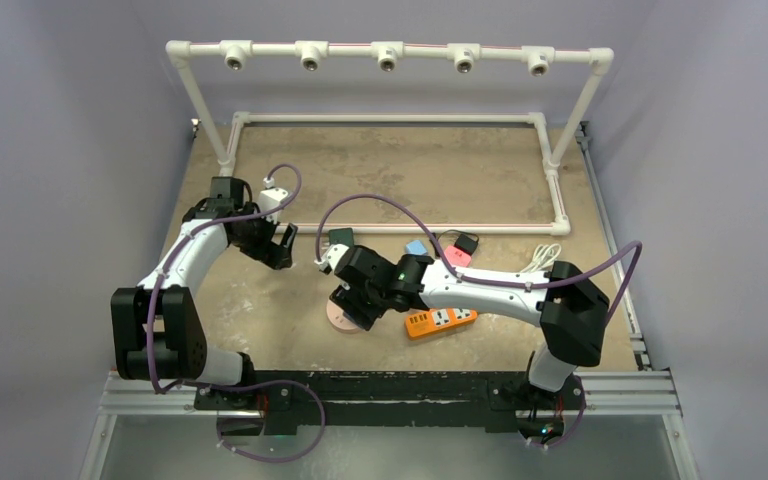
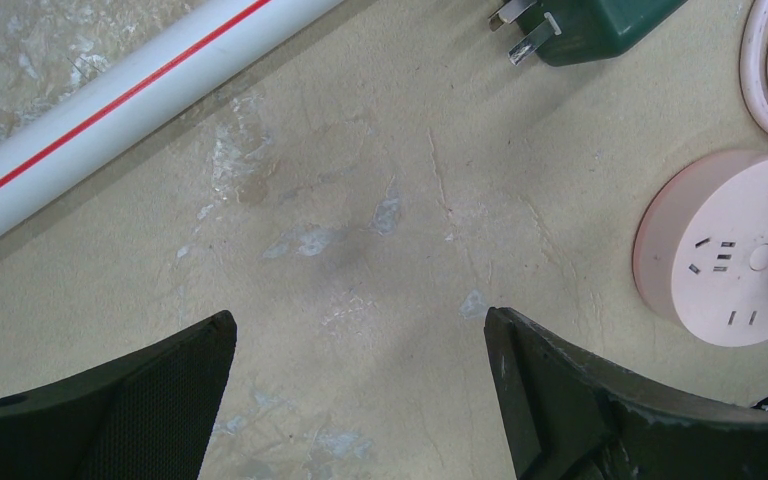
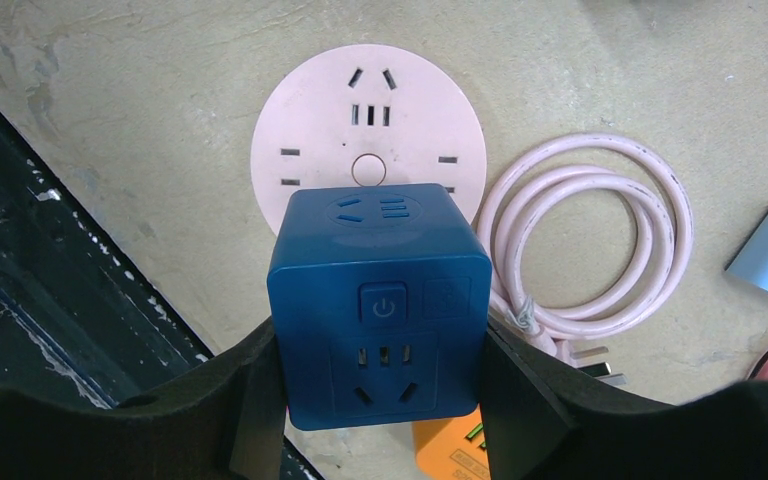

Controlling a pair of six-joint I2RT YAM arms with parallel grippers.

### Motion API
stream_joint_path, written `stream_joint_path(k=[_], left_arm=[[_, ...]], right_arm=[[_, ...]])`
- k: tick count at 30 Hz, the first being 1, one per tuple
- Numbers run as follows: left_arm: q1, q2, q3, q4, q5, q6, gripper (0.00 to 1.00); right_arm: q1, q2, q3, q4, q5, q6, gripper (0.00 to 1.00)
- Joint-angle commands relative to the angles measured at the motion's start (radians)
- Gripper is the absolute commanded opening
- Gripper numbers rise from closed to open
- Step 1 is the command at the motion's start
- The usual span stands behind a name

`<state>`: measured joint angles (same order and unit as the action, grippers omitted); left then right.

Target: Insert the plug

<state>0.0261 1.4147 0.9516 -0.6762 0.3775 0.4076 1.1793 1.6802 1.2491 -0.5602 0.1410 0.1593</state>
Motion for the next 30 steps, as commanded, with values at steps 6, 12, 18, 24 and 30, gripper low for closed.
stream_joint_path(k=[6,12,18,24,30], left_arm=[[0.009,-0.03,0.013,-0.001,-0.003,0.011,0.94],[0.011,-0.028,0.018,0.005,-0.004,0.012,0.94],[0.012,-0.025,0.02,0.007,-0.002,0.01,0.94],[0.014,-0.026,0.023,0.005,-0.001,0.012,0.94],[0.015,-0.026,0.021,0.003,-0.002,0.014,0.94]], right_arm=[[0.014,-0.059,0.04,0.029,-0.024,-0.013,0.0],[0.012,-0.093,0.033,0.036,-0.07,0.004,0.0],[0.013,-0.091,0.017,0.04,-0.059,-0.003,0.0],[0.01,-0.084,0.002,0.052,-0.051,-0.013,0.0],[0.005,-0.075,-0.016,0.06,-0.049,-0.015,0.0]])
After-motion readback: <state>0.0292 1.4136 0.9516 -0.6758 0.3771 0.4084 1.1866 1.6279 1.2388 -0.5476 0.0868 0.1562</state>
